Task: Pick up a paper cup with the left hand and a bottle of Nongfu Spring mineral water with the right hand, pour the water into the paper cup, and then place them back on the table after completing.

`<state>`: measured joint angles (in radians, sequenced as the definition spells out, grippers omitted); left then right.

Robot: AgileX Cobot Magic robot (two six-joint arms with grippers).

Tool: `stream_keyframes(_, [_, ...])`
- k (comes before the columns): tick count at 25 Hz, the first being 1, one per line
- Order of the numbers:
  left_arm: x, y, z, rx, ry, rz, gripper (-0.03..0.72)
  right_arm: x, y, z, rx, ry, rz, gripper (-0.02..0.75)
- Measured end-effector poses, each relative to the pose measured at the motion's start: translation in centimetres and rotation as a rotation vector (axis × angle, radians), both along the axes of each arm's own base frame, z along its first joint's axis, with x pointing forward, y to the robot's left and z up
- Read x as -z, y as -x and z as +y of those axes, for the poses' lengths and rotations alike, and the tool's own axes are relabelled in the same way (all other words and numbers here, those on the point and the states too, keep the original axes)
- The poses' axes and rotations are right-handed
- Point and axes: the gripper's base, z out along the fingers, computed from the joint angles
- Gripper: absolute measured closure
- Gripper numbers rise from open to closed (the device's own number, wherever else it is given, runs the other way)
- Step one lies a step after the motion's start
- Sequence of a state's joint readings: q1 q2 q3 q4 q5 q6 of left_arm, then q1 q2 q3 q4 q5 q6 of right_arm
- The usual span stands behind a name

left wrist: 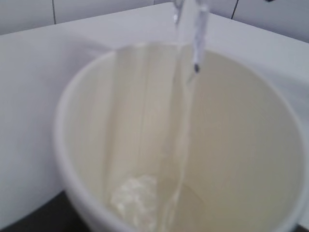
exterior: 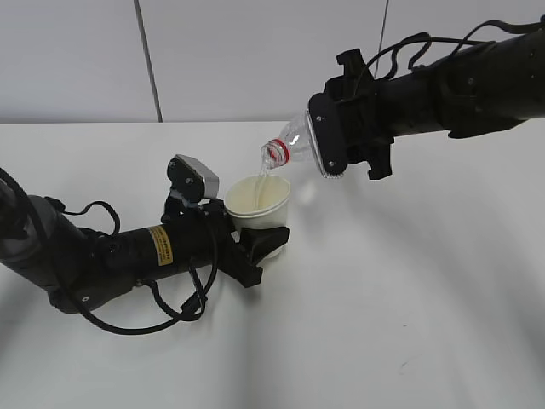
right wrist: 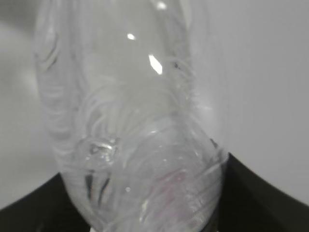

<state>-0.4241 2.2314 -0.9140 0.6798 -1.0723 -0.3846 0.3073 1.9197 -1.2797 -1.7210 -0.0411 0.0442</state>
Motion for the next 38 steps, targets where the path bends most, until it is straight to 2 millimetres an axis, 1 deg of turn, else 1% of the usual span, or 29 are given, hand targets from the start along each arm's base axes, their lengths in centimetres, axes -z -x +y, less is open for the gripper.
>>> stream_keyframes(38, [0.21, 0.00, 0.05, -0.003, -0.018, 0.010, 0.307, -0.08, -0.06, -0.03, 0.012, 0.028, -0.016, 0.265])
